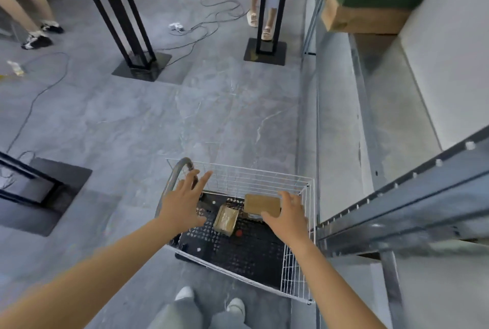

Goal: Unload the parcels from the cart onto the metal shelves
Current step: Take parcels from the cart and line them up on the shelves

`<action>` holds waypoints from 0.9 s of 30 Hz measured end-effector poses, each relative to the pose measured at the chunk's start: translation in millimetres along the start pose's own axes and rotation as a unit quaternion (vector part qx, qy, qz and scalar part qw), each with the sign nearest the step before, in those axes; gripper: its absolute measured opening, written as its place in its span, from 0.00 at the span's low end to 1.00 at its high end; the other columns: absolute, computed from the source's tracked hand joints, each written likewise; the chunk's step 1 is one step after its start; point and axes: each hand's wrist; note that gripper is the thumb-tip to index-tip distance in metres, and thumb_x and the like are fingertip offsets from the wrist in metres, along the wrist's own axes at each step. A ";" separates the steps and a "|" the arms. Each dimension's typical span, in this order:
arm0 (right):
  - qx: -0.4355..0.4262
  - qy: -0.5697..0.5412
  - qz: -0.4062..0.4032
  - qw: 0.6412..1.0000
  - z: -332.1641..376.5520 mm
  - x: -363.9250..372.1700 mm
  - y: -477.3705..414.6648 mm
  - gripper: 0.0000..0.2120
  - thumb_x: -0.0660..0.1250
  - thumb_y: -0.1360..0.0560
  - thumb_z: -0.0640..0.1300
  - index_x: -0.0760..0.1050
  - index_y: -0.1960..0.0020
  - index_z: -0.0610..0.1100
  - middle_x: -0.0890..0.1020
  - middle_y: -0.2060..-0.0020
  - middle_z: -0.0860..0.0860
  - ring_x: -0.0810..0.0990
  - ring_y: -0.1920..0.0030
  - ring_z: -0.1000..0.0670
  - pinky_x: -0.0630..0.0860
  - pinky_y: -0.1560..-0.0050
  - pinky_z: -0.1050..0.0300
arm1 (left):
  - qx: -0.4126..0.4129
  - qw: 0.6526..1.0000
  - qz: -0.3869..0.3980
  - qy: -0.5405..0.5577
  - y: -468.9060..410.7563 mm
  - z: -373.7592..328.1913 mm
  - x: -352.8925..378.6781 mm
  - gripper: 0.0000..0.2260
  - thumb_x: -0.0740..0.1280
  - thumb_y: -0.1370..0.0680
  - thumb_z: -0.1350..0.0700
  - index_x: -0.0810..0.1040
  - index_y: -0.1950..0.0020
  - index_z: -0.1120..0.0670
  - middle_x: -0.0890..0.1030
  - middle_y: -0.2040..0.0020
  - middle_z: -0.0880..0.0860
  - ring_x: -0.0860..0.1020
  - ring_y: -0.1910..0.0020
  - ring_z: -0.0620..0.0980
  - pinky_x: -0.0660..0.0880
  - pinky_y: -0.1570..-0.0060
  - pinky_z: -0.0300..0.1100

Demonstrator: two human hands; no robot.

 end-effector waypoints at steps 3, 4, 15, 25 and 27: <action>0.013 -0.004 -0.001 1.000 -22.7 36.2 -24.6 0.33 0.69 0.27 0.54 0.60 0.27 0.48 0.62 0.32 0.47 0.67 0.33 0.45 0.71 0.36 0.49 | -0.001 0.999 0.043 0.010 -26.4 5.0 46.0 0.51 0.72 0.32 0.43 0.38 0.24 0.42 0.46 0.24 0.52 0.67 0.35 0.54 0.77 0.57 0.42; 0.023 0.001 0.011 1.000 -30.2 49.5 -33.5 0.35 0.69 0.27 0.56 0.57 0.25 0.48 0.60 0.30 0.47 0.66 0.33 0.44 0.70 0.35 0.48 | -0.003 0.998 0.057 0.018 -35.3 7.1 63.1 0.51 0.73 0.32 0.43 0.36 0.24 0.42 0.45 0.24 0.53 0.67 0.35 0.54 0.77 0.58 0.41; 0.129 -0.070 0.184 0.972 -97.2 211.1 -138.3 0.49 0.70 0.29 0.61 0.41 0.22 0.55 0.49 0.24 0.48 0.59 0.27 0.37 0.65 0.31 0.41 | -0.048 0.968 0.209 0.132 -119.9 39.5 244.1 0.55 0.77 0.34 0.45 0.36 0.24 0.43 0.54 0.26 0.57 0.62 0.29 0.60 0.72 0.39 0.51; 0.151 -0.147 0.207 0.955 -149.6 332.0 -227.2 0.45 0.68 0.27 0.61 0.41 0.22 0.55 0.53 0.22 0.48 0.55 0.24 0.43 0.59 0.26 0.44 | -0.090 0.934 0.258 0.228 -190.5 48.5 378.7 0.51 0.77 0.32 0.54 0.43 0.23 0.45 0.54 0.27 0.59 0.63 0.30 0.58 0.65 0.34 0.45; 0.156 -0.154 0.213 0.952 -158.4 352.0 -238.6 0.47 0.68 0.27 0.61 0.40 0.22 0.56 0.54 0.22 0.48 0.56 0.24 0.42 0.59 0.27 0.43 | -0.101 0.932 0.258 0.235 -199.5 50.8 400.6 0.50 0.77 0.32 0.56 0.45 0.23 0.44 0.55 0.28 0.59 0.63 0.30 0.58 0.66 0.35 0.44</action>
Point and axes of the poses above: each hand's wrist, its own y-axis away from the middle knuckle, its own x-axis out of the palm, z = x × y
